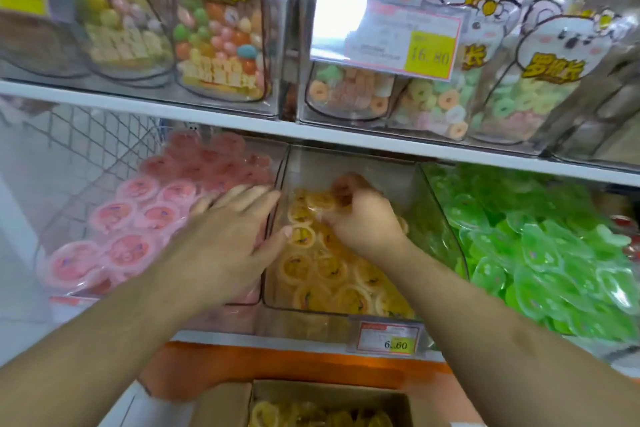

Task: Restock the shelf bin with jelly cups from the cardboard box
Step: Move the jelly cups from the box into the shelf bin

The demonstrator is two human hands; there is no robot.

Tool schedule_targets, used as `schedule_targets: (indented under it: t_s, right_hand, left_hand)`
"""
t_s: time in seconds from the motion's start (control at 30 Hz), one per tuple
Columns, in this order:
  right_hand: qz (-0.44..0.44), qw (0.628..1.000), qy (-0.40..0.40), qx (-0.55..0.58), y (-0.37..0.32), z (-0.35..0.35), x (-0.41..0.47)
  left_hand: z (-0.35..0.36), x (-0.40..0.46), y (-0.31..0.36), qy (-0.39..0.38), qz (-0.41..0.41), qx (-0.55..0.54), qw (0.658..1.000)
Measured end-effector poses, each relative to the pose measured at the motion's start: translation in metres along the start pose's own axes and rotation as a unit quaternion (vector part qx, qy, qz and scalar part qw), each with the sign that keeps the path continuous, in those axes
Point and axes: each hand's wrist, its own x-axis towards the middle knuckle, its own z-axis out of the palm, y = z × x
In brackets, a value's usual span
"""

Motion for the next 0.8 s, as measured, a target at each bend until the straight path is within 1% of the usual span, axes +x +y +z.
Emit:
schedule_targets:
  t_s: [0.07, 0.17, 0.23, 0.33, 0.4, 0.5, 0.53, 0.67, 0.8]
  right_hand:
    - [0.007, 1.0, 0.011, 0.012, -0.001, 0.016, 0.024]
    - [0.025, 1.0, -0.006, 0.002, -0.001, 0.033, 0.05]
    - [0.028, 1.0, -0.013, -0.006, 0.001, 0.04, 0.057]
    - [0.022, 1.0, -0.004, 0.011, 0.006, 0.046, 0.055]
    - [0.0, 1.0, 0.003, 0.003, 0.01, 0.046, 0.051]
    - [-0.07, 0.997, 0.026, -0.027, 0.014, 0.042, 0.043]
    - [-0.083, 0.996, 0.023, -0.036, 0.015, 0.041, 0.041]
    - [-0.07, 0.994, -0.067, -0.059, 0.012, 0.036, 0.035]
    - [-0.07, 0.991, -0.1, -0.053, 0.006, 0.032, 0.034]
  left_hand:
    - [0.002, 0.001, -0.001, 0.001, 0.005, -0.006, 1.0]
    - [0.006, 0.002, -0.003, 0.002, 0.013, -0.031, 0.999]
    - [0.007, 0.004, -0.005, 0.004, 0.017, -0.036, 0.999]
    - [0.007, 0.005, -0.005, 0.006, 0.022, -0.038, 0.999]
    - [0.007, 0.005, -0.004, 0.013, 0.027, -0.035, 0.999]
    - [0.006, 0.004, -0.002, 0.013, 0.024, -0.032, 0.999]
    - [0.006, 0.004, -0.001, 0.015, 0.024, -0.032, 0.999]
    - [0.005, 0.003, 0.001, 0.018, 0.022, -0.034, 0.999]
    - [0.004, 0.002, 0.002, 0.017, 0.018, -0.035, 0.999]
